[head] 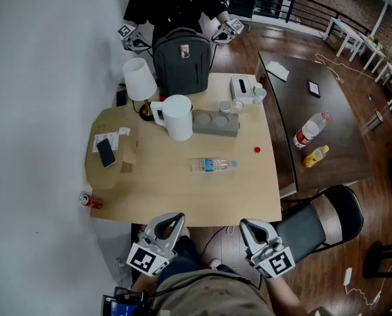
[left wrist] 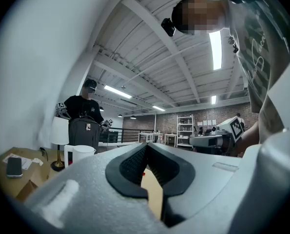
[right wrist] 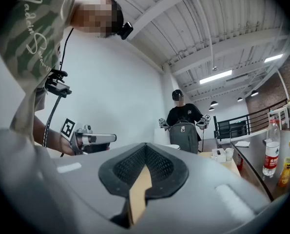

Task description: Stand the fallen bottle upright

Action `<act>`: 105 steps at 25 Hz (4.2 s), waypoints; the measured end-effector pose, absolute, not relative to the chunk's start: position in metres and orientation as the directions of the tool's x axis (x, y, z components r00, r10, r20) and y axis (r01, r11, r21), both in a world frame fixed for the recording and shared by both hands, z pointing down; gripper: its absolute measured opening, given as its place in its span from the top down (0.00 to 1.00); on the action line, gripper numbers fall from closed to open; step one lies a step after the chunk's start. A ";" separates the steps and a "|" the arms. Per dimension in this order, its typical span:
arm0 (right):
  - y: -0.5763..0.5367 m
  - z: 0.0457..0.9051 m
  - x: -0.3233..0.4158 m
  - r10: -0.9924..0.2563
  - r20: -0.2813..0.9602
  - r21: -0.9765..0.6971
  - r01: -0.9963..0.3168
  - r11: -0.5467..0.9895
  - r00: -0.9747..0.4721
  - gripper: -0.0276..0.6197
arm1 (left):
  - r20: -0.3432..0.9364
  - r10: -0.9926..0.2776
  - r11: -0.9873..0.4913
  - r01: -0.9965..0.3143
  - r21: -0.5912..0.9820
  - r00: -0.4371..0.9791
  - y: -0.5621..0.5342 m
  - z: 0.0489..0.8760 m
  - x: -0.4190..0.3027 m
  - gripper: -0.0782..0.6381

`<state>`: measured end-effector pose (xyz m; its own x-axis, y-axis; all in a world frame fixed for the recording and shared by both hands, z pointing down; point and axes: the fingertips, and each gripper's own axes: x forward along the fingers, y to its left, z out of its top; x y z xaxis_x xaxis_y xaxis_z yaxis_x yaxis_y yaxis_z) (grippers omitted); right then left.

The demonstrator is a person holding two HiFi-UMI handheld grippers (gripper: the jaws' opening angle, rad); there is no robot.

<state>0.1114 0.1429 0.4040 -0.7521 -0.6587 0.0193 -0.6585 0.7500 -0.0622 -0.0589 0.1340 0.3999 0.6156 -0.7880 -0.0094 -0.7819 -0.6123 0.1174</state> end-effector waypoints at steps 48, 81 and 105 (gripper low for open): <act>-0.039 0.421 0.075 -0.775 0.073 -0.064 -0.778 0.625 -0.628 0.95 | 0.263 -0.533 -0.816 -0.571 0.092 0.804 -0.065 0.477 -0.067 0.89; -0.061 0.488 0.175 -0.840 0.114 -0.247 -0.834 0.494 -0.531 0.95 | 0.936 0.166 -0.985 0.016 0.169 0.309 -0.120 0.731 0.074 0.43; -0.065 0.506 0.197 -0.870 0.148 -0.282 -0.863 0.420 -0.471 0.95 | 0.951 0.290 -0.955 0.094 0.281 0.109 -0.107 0.796 0.063 0.44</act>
